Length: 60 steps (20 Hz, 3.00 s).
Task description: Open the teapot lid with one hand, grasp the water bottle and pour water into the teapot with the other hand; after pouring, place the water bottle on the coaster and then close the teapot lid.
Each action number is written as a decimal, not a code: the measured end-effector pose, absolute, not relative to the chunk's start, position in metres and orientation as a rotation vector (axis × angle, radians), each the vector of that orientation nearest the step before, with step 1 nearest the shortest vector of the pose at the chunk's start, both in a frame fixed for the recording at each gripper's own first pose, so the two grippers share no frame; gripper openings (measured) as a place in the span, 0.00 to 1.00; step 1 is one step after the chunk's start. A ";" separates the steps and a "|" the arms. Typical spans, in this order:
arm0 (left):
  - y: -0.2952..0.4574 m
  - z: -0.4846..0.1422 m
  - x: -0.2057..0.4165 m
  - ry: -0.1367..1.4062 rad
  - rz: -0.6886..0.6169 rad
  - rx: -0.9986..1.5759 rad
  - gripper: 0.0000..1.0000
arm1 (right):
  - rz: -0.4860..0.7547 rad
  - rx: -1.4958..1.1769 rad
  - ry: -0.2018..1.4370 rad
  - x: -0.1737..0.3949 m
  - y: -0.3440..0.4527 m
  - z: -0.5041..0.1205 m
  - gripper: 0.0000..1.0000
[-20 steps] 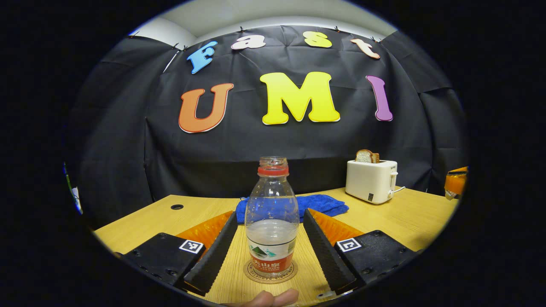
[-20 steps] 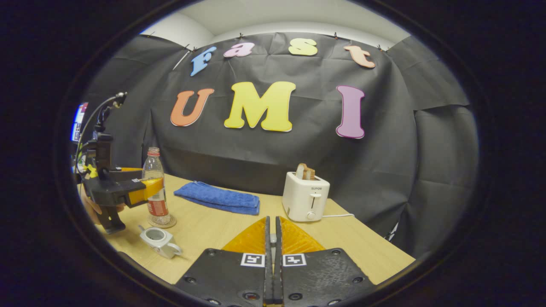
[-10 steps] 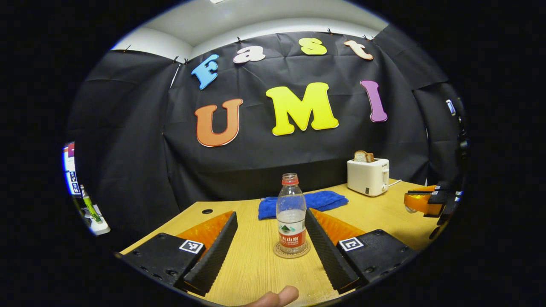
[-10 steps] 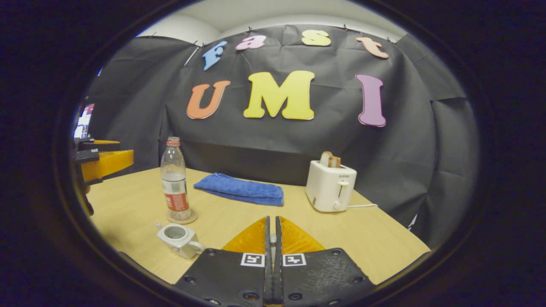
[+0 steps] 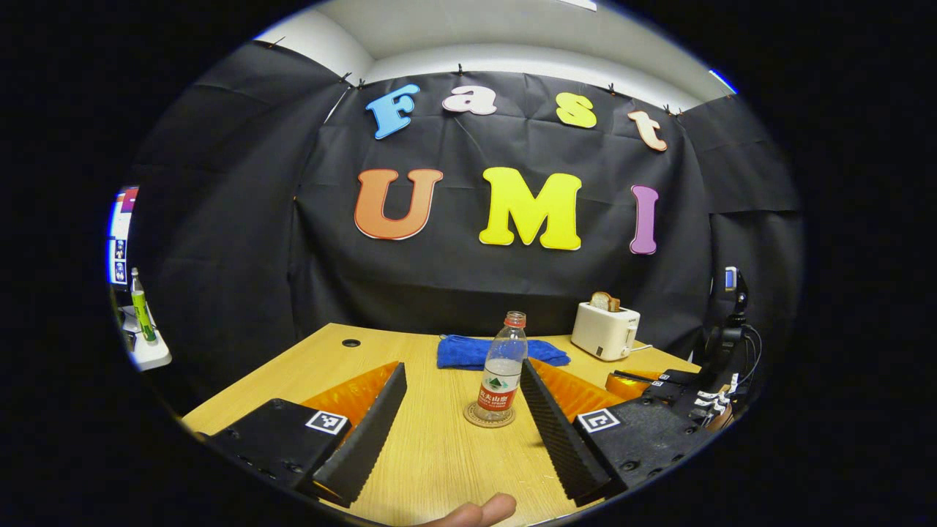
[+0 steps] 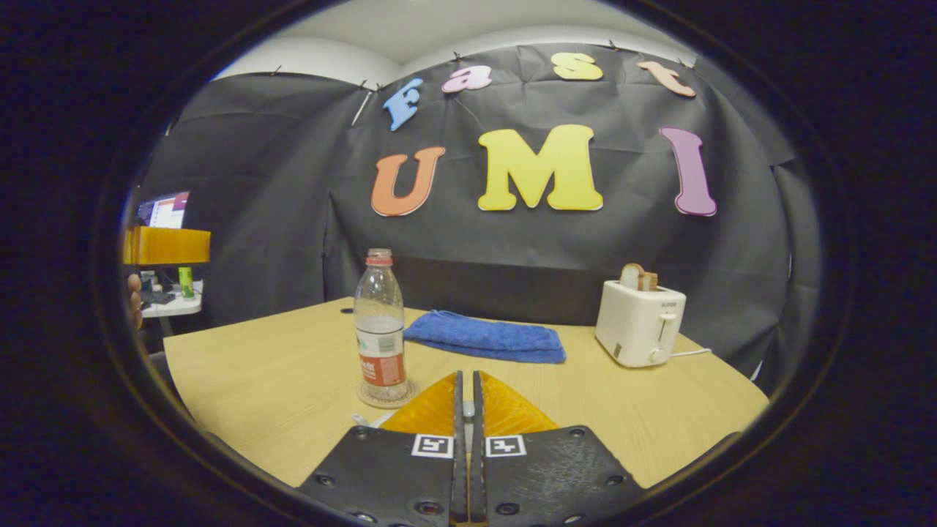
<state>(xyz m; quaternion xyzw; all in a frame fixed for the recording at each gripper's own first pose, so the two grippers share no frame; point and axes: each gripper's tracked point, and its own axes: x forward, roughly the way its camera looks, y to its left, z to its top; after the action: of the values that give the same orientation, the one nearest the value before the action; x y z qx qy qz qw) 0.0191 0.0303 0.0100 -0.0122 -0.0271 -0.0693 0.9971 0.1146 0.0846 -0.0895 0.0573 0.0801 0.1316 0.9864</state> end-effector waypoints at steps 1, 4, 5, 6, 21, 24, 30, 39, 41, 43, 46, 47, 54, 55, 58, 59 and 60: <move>0.031 0.012 0.016 -0.060 -0.148 -0.011 0.97 | 0.276 0.133 0.168 0.116 0.096 -0.090 0.01; 0.037 0.023 0.009 -0.088 -0.154 0.007 0.97 | 0.299 0.159 0.201 0.121 0.115 -0.098 0.01; 0.037 0.024 0.008 -0.092 -0.155 0.007 0.97 | 0.306 0.163 0.211 0.121 0.121 -0.100 0.01; 0.038 0.024 0.007 -0.092 -0.157 0.005 0.97 | 0.309 0.162 0.219 0.122 0.126 -0.102 0.01; 0.039 0.010 0.014 -0.039 -0.168 0.029 0.97 | 0.326 0.124 0.241 0.125 0.148 -0.121 0.05; 0.038 0.007 0.015 -0.025 -0.173 0.022 0.97 | 0.326 0.123 0.233 0.122 0.148 -0.117 0.08; 0.038 0.007 0.014 -0.023 -0.171 0.029 0.96 | 0.319 0.070 0.194 0.109 0.149 -0.098 0.60; 0.042 0.005 0.017 -0.022 -0.112 0.055 0.97 | 0.250 0.109 0.140 0.080 0.116 -0.053 0.95; 0.042 0.003 0.020 -0.019 -0.091 0.076 0.97 | 0.216 0.113 0.123 0.070 0.094 -0.041 0.97; 0.041 0.000 0.021 -0.015 -0.080 0.103 0.97 | 0.169 0.103 0.106 0.060 0.068 -0.031 0.96; 0.033 -0.004 0.023 -0.019 -0.039 0.170 0.97 | 0.066 0.110 0.059 0.029 -0.002 -0.007 0.95; 0.032 -0.003 0.024 -0.027 -0.024 0.182 0.98 | 0.029 0.100 0.055 0.023 -0.022 -0.004 0.97; 0.022 0.003 0.019 -0.063 0.012 0.180 0.98 | -0.106 0.097 0.018 -0.007 -0.103 0.008 0.96; 0.023 0.004 0.017 -0.058 0.017 0.157 0.98 | -0.118 0.097 0.018 -0.008 -0.112 0.007 0.97; 0.025 0.007 0.016 -0.061 0.022 0.145 0.98 | -0.126 0.103 0.051 -0.004 -0.116 -0.004 0.95; 0.028 0.008 0.015 -0.061 0.026 0.142 0.98 | -0.124 0.105 0.062 -0.002 -0.115 -0.007 0.97; 0.027 0.009 0.014 -0.063 0.023 0.137 0.98 | -0.124 0.103 0.068 -0.001 -0.114 -0.008 0.95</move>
<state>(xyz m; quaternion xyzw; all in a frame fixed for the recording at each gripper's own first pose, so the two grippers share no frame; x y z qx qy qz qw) 0.0142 0.0270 0.0090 0.0683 -0.0313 0.0116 0.9971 -0.0014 -0.1140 -0.0084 0.0513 0.0342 -0.0622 0.9962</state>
